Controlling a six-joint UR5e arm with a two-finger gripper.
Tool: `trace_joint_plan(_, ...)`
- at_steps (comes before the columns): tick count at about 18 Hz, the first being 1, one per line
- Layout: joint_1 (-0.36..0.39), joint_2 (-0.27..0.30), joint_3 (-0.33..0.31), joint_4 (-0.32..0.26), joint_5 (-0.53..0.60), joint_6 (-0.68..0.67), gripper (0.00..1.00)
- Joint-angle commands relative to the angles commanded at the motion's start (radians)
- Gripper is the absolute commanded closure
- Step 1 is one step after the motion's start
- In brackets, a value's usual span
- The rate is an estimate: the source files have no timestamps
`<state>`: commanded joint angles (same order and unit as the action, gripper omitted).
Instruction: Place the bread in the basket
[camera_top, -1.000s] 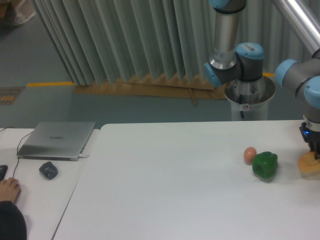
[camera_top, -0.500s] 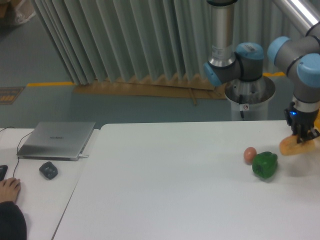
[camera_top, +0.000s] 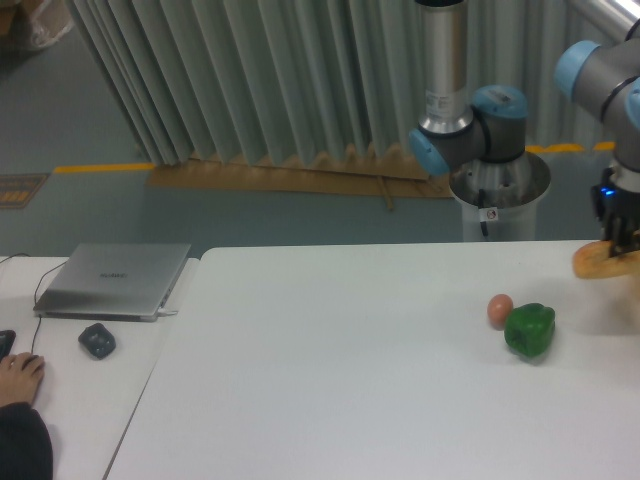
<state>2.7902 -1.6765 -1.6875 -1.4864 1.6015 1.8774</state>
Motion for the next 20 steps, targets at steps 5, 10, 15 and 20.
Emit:
trace_joint_plan(5,0.021,-0.078,0.041,0.066,0.005,0.022,0.74)
trace_joint_plan(10,0.107,-0.118,0.075,0.080,0.003,0.210,0.74)
trace_joint_plan(15,0.107,-0.164,0.086,0.149,0.005,0.215,0.74)
trace_joint_plan(20,0.123,-0.187,0.091,0.159,0.005,0.226,0.74)
